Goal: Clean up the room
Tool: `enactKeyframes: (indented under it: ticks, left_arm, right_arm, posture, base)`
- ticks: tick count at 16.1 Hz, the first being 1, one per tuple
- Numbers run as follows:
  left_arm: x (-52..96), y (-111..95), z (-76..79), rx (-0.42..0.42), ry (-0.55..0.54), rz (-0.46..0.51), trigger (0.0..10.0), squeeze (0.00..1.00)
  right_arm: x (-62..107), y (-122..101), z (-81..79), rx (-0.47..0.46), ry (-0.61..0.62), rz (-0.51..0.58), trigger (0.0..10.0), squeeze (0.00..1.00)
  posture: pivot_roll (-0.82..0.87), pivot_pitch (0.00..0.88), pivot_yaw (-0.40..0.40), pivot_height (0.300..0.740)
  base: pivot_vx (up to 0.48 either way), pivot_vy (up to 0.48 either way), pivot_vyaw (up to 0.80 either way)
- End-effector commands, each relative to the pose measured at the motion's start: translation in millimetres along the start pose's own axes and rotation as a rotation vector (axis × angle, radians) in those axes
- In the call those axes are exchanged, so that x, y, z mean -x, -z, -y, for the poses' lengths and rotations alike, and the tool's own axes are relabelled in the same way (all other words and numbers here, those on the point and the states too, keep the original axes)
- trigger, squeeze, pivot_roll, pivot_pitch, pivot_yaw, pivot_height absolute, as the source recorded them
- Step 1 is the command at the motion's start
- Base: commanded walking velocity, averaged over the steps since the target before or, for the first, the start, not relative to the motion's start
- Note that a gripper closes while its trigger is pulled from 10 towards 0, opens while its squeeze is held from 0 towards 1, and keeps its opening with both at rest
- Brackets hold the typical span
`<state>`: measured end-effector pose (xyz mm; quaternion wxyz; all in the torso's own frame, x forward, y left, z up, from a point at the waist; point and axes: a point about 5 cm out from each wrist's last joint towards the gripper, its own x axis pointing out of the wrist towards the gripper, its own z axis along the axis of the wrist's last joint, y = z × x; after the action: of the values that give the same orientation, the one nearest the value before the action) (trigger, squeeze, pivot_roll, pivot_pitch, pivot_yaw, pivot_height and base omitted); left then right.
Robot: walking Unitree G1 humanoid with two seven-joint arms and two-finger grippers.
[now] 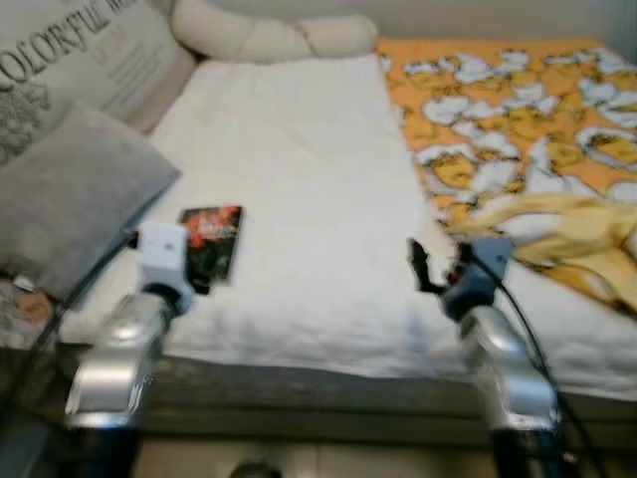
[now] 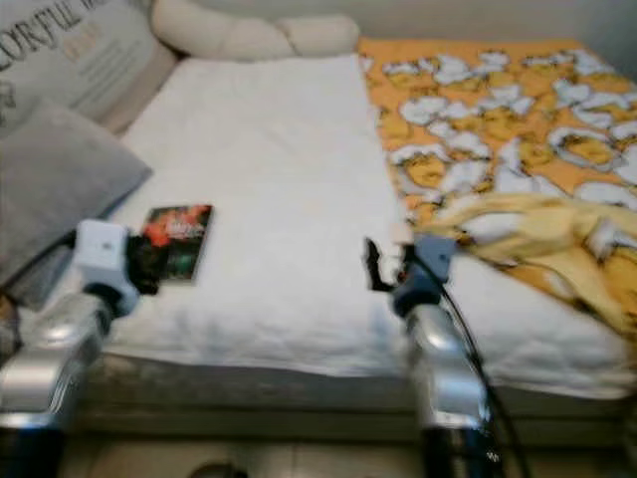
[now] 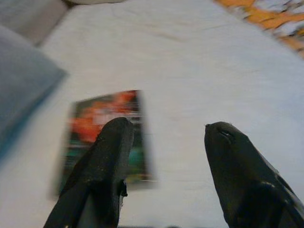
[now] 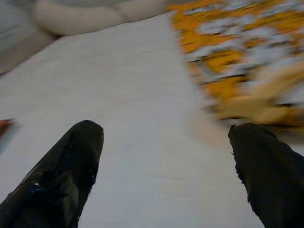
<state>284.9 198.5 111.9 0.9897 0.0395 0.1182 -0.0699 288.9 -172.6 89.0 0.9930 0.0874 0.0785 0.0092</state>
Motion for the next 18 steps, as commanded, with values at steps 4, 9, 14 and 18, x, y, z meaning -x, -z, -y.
enactKeyframes:
  ticks: [4,9,14,18]
  left_arm:
    - [1.3,1.9,-9.2,0.021,-0.061,-0.009,10.0,0.00]
    - [2.1,2.5,-7.3,0.007,-0.046,-0.019,10.0,0.00]
    - [-0.3,-0.5,-5.8,-0.002,-0.042,-0.001,10.0,0.00]
    - [-3.8,-4.5,-5.1,-0.002,-0.056,0.012,10.0,0.00]
  right_arm:
    - [-0.3,-5.5,2.3,-0.002,-0.004,0.010,10.0,1.00]
    - [2.7,-1.7,0.6,0.005,-0.015,-0.004,10.0,1.00]
    - [0.8,-2.4,0.3,0.012,-0.023,-0.008,10.0,1.00]
    - [-1.8,-3.8,1.7,0.026,-0.029,-0.011,10.0,1.00]
  posture:
    - [0.02,0.000,0.044,0.740]
    - [0.02,0.000,0.047,0.740]
    - [0.02,0.000,0.049,0.740]
    - [0.01,0.000,0.044,0.740]
  base:
    - [0.000,0.000,0.00]
    - [0.000,-0.166,0.00]
    - [0.000,-0.285,0.00]
    - [0.000,-0.311,0.00]
